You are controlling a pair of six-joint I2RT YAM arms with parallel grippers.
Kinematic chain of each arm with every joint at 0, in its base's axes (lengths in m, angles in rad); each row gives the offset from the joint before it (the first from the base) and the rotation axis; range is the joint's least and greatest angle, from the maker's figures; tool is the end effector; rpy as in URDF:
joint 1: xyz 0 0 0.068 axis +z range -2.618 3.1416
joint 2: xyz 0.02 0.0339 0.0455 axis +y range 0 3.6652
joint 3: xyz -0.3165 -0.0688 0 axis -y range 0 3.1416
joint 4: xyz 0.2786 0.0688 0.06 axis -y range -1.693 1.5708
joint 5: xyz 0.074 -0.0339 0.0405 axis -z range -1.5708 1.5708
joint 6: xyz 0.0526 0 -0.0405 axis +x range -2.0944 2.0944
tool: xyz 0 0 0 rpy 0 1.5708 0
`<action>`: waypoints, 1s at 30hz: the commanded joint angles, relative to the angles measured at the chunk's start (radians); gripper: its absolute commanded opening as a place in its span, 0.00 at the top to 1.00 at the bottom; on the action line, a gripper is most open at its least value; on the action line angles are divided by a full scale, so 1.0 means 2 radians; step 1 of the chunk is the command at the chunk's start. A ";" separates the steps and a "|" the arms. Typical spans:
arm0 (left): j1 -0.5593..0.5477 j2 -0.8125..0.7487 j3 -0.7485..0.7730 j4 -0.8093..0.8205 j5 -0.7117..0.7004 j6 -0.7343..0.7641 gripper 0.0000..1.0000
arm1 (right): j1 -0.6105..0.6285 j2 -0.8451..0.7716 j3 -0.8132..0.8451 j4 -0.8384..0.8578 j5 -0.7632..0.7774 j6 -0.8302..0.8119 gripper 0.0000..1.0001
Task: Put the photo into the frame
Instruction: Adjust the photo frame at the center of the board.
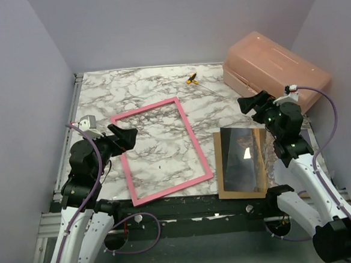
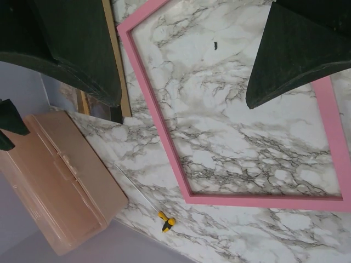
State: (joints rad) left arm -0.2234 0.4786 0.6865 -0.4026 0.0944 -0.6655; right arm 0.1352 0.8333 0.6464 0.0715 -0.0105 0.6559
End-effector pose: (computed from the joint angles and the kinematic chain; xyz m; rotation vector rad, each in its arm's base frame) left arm 0.1191 -0.0321 0.3510 -0.3303 1.7923 -0.7213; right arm 0.2158 0.0299 0.3404 0.4356 1.6664 0.5995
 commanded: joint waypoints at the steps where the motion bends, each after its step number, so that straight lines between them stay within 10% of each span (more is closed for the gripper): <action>1: 0.003 0.002 0.012 -0.023 0.028 -0.006 0.01 | -0.003 0.012 0.014 -0.103 -0.065 0.040 0.00; 17: 0.003 0.080 0.121 -0.158 0.056 0.104 0.01 | 0.012 0.101 0.030 -0.177 -0.159 -0.024 0.00; 30: 0.004 0.038 0.068 -0.127 -0.013 0.192 0.02 | 0.239 0.257 0.118 -0.215 0.025 -0.016 0.00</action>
State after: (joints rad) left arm -0.2222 0.6186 0.9188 -0.7055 0.1184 -0.3412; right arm 0.5179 1.2545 0.8196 -0.2985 -0.1226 0.6182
